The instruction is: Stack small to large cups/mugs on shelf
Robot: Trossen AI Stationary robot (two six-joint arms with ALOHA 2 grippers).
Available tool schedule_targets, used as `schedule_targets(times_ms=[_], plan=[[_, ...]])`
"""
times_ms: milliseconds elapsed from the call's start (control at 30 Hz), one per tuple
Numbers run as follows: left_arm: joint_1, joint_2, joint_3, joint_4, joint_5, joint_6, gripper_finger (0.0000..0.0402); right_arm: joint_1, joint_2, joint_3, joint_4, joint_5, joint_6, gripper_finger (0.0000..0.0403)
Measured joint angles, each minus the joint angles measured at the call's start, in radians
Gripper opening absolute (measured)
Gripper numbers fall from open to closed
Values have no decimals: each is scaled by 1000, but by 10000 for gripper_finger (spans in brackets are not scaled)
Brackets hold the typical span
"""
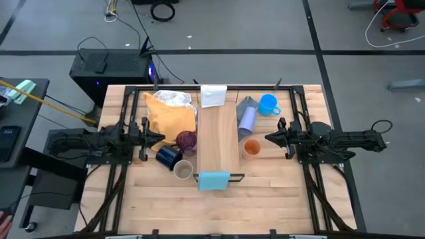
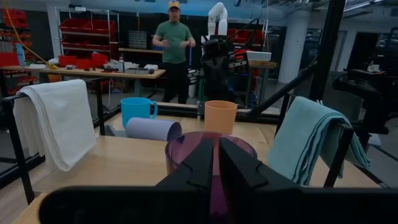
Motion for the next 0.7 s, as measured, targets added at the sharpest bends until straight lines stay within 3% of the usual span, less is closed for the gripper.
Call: schedule_targets(times_ms=[700], plan=[[0,0,0,0,0,0,32,0,0,0,0,0,0,9]])
